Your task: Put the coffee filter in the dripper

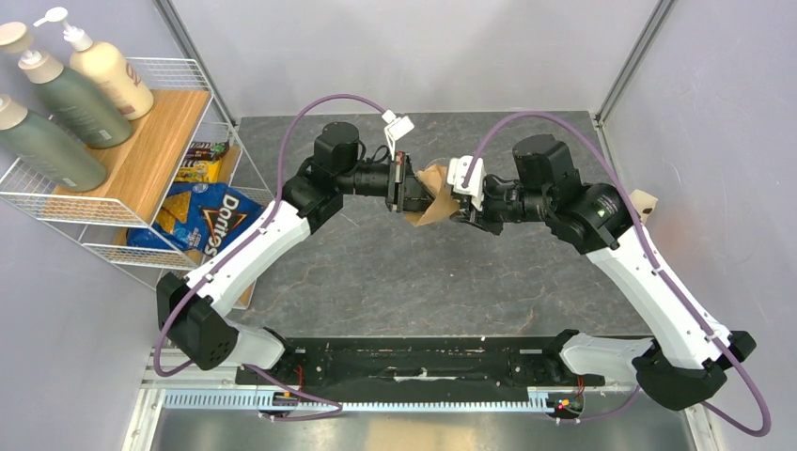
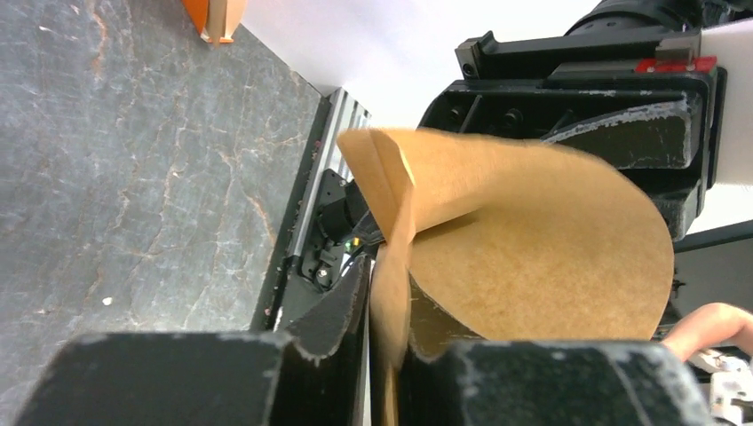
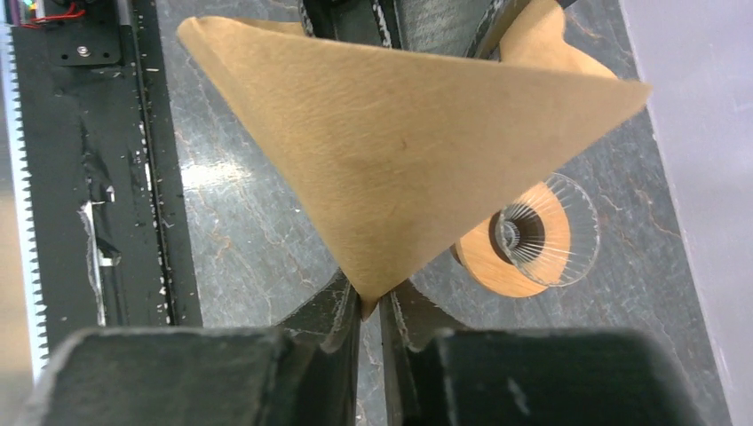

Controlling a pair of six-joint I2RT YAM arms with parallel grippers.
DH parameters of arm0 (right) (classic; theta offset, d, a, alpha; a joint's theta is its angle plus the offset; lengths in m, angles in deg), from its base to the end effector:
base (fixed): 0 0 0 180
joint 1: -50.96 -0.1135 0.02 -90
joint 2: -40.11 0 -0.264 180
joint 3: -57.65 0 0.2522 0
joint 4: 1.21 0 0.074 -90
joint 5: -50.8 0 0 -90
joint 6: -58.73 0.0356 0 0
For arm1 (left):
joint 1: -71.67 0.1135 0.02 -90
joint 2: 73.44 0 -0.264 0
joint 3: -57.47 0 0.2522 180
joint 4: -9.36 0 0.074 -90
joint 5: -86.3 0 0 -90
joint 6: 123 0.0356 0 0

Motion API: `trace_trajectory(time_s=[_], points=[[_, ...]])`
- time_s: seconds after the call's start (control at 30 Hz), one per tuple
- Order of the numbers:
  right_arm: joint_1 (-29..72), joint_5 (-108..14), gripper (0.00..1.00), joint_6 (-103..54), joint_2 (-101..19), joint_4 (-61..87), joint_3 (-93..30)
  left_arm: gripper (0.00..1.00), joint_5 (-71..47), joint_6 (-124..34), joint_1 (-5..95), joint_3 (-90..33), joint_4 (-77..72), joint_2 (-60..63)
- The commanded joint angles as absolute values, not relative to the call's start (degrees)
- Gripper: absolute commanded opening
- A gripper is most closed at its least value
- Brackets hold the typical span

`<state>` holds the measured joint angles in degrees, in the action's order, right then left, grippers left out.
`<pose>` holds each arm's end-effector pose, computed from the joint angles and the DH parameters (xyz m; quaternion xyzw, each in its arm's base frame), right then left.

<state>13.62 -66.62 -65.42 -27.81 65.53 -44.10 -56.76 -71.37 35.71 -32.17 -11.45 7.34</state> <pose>0.1641 0.1458 0.4412 -0.5905 0.6265 0.2210 0.4583 0.2425 -0.2111 0.3932 0.2666 0.7008 -0.6169 0.2393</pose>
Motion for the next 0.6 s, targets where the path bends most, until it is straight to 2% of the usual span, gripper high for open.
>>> trace_trajectory(time_s=[0.0, 0.17, 0.23, 0.57], points=[[13.62, -70.04, 0.15, -66.73, -26.06, 66.92, -44.78, 0.24, -58.02, -63.08, 36.34, -32.14, -13.99, 3.53], [13.62, -74.27, 0.13, -69.36, -25.98, 70.15, -45.09, 0.44, -60.19, -48.33, 36.33, -33.86, -19.87, 1.57], [13.59, -76.0, 0.12, -70.69, -26.16, 71.7, -45.47, 0.48, -59.64, -44.19, 36.34, -34.91, -22.19, 1.2], [13.6, -77.91, 0.11, -76.44, -27.88, 75.91, -47.23, 0.58, -61.69, -43.71, 34.94, -39.62, -25.05, 3.95]])
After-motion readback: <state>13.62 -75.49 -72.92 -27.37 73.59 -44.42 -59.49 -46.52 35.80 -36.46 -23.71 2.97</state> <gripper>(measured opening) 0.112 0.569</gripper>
